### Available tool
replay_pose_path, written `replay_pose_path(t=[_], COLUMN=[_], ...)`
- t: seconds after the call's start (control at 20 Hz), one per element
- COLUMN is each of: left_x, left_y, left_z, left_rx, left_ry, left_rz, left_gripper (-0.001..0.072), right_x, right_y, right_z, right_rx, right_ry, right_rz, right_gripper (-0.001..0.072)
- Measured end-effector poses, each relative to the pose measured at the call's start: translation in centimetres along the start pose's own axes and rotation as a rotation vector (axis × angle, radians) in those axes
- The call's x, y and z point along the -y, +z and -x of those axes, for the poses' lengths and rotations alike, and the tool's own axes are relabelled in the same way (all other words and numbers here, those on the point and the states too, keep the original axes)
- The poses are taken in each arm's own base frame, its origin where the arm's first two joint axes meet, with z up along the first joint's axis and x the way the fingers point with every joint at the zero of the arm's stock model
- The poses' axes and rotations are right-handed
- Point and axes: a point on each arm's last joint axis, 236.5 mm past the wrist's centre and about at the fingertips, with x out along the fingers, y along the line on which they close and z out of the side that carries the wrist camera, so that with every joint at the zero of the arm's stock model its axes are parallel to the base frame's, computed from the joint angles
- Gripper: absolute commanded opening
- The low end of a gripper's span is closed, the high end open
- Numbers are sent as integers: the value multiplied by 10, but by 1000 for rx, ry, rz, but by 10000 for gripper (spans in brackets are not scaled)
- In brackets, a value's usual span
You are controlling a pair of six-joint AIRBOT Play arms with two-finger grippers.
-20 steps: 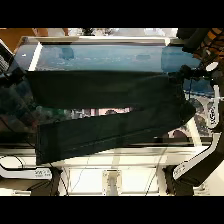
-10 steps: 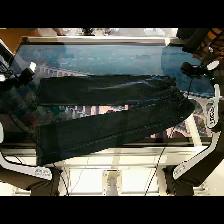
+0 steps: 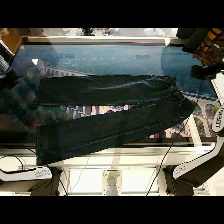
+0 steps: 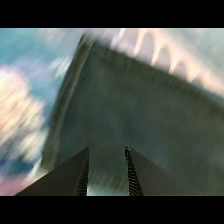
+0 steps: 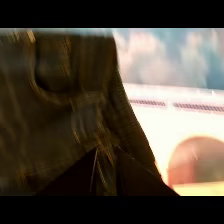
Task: Fold the clothes and pants, and hang the long-sleeved shirts on hangers.
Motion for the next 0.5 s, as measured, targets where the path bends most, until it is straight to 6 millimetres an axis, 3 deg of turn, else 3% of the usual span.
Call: replay_pose_path(t=[0.1,0.25,0.35,0.5], left_x=[-12,-24,-29,-35], left_y=[-20,-70,-109,-157], left_z=[29,59,64,53], left_rx=[-31,-85,-132,-164], left_ry=[43,88,104,118], left_rz=[-15,-7,4,36], left_gripper=[278,278,278,277], right_x=[1,-6,-10,-18], right_y=[-20,-48,-70,-103], right_z=[20,43,53,60], right_rx=[-34,-51,-61,-90], right_ry=[-4,-6,-12,-7], right_rz=[3,5,1,-5], right_gripper=[24,24,24,25])
